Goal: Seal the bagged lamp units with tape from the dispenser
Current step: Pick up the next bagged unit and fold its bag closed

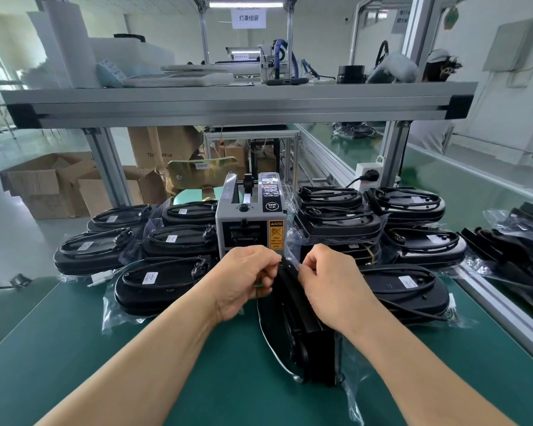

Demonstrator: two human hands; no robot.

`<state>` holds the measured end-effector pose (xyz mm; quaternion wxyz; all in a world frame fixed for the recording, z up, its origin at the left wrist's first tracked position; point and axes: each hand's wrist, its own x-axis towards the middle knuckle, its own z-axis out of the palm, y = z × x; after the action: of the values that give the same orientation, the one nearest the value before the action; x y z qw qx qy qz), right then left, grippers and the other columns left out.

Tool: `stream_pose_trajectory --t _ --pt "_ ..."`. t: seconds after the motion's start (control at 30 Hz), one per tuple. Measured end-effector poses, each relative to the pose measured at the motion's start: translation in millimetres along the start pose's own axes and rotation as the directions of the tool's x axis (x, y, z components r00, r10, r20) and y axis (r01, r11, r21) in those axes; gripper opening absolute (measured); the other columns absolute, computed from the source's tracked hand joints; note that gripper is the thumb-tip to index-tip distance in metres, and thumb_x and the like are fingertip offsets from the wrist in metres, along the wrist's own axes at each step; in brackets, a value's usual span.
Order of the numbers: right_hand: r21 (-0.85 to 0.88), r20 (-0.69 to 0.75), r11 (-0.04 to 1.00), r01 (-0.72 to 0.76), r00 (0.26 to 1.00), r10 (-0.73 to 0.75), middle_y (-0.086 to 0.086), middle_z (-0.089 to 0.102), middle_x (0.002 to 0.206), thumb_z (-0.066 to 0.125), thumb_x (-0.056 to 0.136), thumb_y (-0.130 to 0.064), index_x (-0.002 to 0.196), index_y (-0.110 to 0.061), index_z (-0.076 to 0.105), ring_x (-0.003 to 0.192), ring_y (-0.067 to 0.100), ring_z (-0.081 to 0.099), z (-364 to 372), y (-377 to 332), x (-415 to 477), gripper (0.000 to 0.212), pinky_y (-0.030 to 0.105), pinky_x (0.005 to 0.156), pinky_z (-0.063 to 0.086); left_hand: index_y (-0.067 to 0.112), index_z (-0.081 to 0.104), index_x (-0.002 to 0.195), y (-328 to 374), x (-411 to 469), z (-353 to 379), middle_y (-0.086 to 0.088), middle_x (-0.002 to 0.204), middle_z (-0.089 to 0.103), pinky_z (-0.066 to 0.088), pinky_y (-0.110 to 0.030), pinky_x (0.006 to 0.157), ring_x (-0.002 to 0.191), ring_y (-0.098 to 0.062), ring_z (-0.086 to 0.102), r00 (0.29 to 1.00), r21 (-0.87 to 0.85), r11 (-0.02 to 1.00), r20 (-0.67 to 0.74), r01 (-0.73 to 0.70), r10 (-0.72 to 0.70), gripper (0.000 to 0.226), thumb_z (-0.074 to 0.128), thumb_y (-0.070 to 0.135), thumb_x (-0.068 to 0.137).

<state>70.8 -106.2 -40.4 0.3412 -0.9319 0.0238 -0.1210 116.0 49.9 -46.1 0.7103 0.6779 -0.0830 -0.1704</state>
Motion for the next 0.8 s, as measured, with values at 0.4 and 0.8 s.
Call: stream_pose_trajectory --t 0.4,0.8 --pt "0.005 -0.002 1.000 -0.009 1.000 0.009 -0.004 0.061 0.078 0.054 0.099 -0.030 0.080 -0.021 0.053 0.066 0.009 0.056 2 -4 -4 0.020 0.021 0.049 0.035 0.014 0.062 0.068 -1 6 2 0.003 0.054 0.048 0.042 -0.019 0.050 0.047 -0.008 0.040 0.991 0.166 0.986 -0.120 -0.035 0.055 0.022 0.069 0.015 0.089" --pt "0.021 -0.003 1.000 -0.022 1.000 0.023 -0.004 0.060 0.078 0.055 0.099 -0.032 0.079 -0.023 0.050 0.065 0.009 0.055 1 -4 -5 0.022 0.021 0.048 0.033 0.014 0.062 0.065 -5 10 8 0.010 0.046 0.050 0.044 -0.018 0.048 0.040 0.000 0.044 0.980 0.190 0.981 -0.180 -0.043 0.078 0.023 0.070 0.014 0.087"
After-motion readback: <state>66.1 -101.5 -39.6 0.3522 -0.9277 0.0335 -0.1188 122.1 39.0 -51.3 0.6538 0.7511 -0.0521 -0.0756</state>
